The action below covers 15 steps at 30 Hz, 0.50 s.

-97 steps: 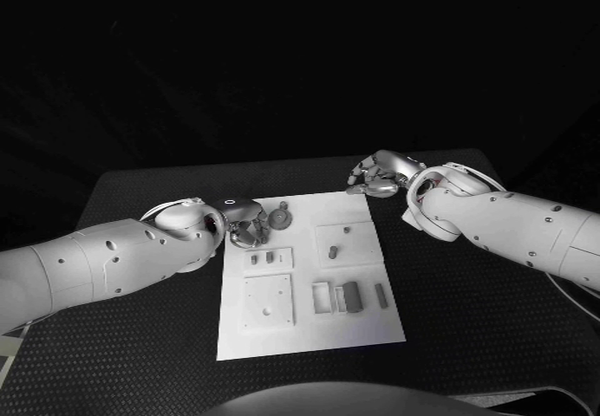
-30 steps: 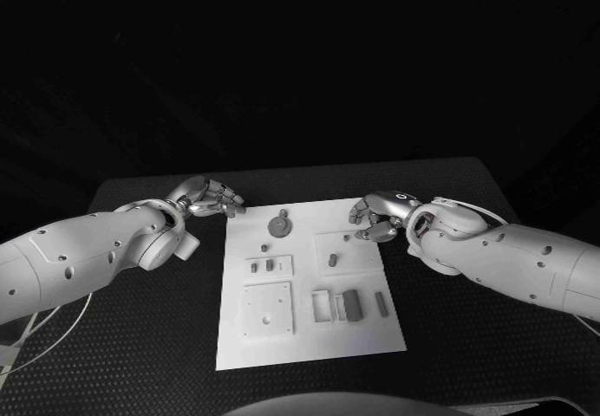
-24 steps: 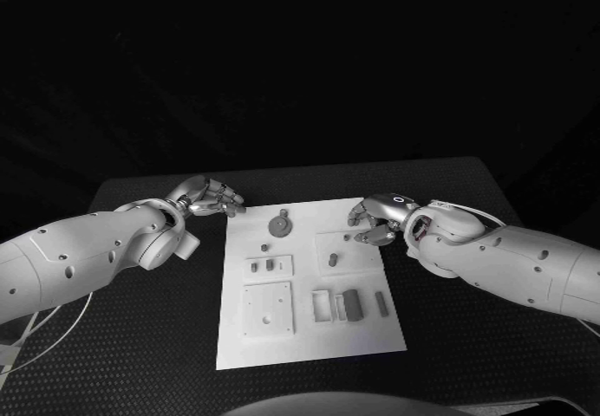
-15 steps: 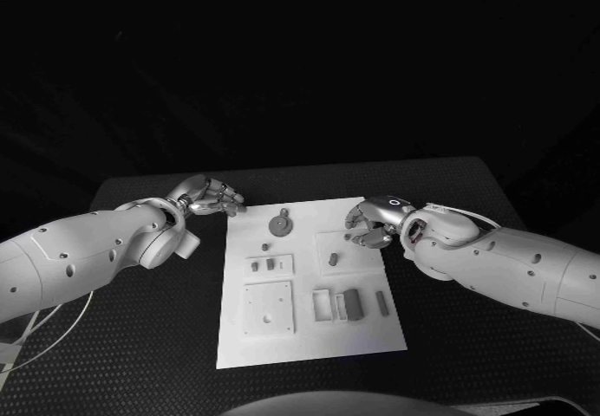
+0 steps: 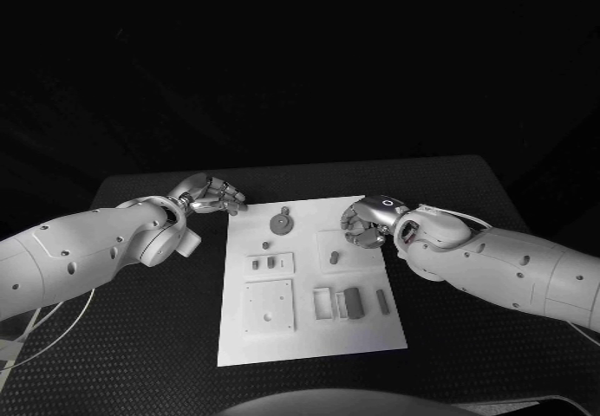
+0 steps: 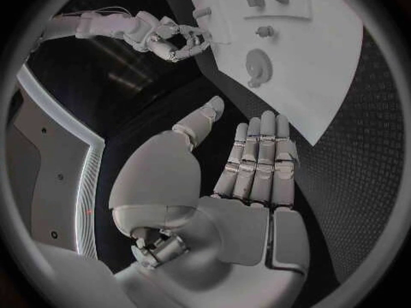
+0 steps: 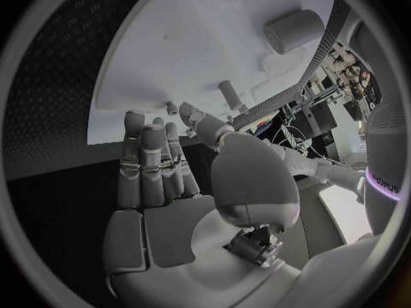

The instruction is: Assemble the parts on the task board

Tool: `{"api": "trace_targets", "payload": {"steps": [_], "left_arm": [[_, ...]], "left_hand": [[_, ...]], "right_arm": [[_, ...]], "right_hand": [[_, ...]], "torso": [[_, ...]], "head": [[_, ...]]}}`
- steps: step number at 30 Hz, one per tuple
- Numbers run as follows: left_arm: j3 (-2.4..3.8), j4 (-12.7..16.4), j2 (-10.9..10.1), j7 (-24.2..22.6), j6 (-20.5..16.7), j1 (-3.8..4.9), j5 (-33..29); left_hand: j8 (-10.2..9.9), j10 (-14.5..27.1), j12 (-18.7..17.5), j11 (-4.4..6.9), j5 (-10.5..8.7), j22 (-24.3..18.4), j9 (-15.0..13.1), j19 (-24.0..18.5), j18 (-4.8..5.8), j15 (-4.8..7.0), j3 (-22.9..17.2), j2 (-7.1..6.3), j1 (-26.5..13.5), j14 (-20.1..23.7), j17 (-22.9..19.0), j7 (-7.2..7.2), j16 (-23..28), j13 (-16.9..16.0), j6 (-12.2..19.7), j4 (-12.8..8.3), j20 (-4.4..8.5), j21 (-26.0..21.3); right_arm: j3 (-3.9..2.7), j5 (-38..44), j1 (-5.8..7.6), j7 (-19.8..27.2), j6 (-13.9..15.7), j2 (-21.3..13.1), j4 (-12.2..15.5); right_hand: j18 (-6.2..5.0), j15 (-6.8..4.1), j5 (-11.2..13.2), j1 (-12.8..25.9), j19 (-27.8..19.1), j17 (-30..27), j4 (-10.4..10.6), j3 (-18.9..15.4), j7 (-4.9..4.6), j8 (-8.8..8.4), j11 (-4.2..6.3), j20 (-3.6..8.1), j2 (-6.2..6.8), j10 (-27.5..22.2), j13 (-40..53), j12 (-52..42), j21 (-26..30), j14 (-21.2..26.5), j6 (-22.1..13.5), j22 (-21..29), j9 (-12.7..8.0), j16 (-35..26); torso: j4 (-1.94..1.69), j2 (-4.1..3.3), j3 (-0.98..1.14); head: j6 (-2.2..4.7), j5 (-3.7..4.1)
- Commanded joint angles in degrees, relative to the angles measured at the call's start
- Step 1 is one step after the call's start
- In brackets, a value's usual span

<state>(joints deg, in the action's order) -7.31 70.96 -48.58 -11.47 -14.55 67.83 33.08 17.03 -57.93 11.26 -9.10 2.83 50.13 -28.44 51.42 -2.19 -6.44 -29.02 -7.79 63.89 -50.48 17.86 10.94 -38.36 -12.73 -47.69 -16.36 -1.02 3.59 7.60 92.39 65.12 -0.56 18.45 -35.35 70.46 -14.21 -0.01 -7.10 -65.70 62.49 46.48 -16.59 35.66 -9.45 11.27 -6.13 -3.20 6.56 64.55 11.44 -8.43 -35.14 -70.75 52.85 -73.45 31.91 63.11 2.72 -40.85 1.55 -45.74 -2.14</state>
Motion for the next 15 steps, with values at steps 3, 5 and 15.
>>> {"api": "trace_targets", "payload": {"steps": [3, 5, 15], "left_arm": [[0.05, 0.1, 0.2, -0.4, 1.2, 0.06, -0.5], [0.05, 0.2, 0.2, -0.4, 1.2, 0.06, -0.5], [0.05, 0.1, 0.1, 0.3, 3.1, 0.06, -4.4]], "left_hand": [[0.1, 0.5, 0.2, -0.05, 0.03, -0.2, 0.1, 0.2, 0.66, -0.07, 0.4, 0.44, -0.3, -0.3, 0.2, 0.00, 0.3, 0.1, 0.3, 0.1, -0.01, 0.2], [0.1, 0.5, 0.2, -0.06, 0.02, -0.2, 0.1, 0.3, 0.66, -0.08, 0.4, 0.43, -0.3, -0.3, 0.2, 0.01, 0.4, 0.1, 0.3, 0.1, -0.01, 0.2], [0.0, 0.7, 0.3, -0.13, 0.02, -0.6, 0.1, 0.3, 0.69, -0.09, 0.6, 0.73, -0.4, -0.3, 0.5, 0.09, 0.7, 0.3, 0.5, 0.1, 0.00, 0.2]], "right_arm": [[0.46, 2.7, -0.11, -1.4, 0.7, 0.4, -0.7], [0.59, 3.1, -0.11, -1.5, 0.7, 0.4, -0.8], [1.11, 4.4, -0.22, -2.1, 0.3, 0.9, -1.5]], "right_hand": [[-0.79, -0.60, -0.1, -0.4, 0.7, 0.2, 0.0, -0.3, 0.00, 0.32, 0.28, 0.07, -0.10, 1.2, 0.1, -0.1, 0.3, 0.0, 0.6, -0.2, -0.2, 0.2], [-0.79, -0.67, -0.1, -0.4, 0.7, 0.2, 0.1, -0.3, 0.05, 0.40, 0.36, 0.09, -0.11, 1.5, 0.1, -0.1, 0.3, 0.0, 0.7, -0.2, -0.2, 0.2], [-0.79, -0.90, -0.2, -0.4, 0.8, 0.4, 0.0, -0.4, 0.19, 0.62, 0.60, 0.16, -0.16, 2.3, 0.3, 0.0, 0.4, -0.1, 1.0, -0.3, -0.4, 0.2]], "torso": [[0.00, 0.01, -0.03], [0.00, 0.01, -0.02], [0.03, -0.01, 0.00]], "head": [[-0.10, -0.01], [-0.16, -0.01], [-0.35, -0.09]]}}
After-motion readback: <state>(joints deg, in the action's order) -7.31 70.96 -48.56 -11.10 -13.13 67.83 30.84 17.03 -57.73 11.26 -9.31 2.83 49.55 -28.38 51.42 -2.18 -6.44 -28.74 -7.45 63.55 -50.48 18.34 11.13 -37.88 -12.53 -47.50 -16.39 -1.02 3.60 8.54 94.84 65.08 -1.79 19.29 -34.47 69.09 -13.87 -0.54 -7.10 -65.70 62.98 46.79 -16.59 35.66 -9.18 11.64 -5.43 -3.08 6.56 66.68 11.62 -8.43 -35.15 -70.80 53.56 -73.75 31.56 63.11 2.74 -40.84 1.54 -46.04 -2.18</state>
